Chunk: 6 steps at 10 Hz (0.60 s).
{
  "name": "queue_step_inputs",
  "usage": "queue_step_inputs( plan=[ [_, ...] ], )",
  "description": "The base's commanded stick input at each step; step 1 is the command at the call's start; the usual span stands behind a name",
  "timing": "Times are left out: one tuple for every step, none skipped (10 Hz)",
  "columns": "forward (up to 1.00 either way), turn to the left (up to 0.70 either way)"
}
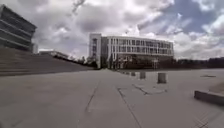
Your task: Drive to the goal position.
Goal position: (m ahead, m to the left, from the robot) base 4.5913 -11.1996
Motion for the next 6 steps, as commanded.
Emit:
queue_step_inputs(
  plan=[
    [1.00, -0.17],
    [1.00, -0.17],
    [1.00, -0.17],
    [1.00, -0.17],
    [1.00, -0.17],
    [1.00, -0.17]
  ],
)
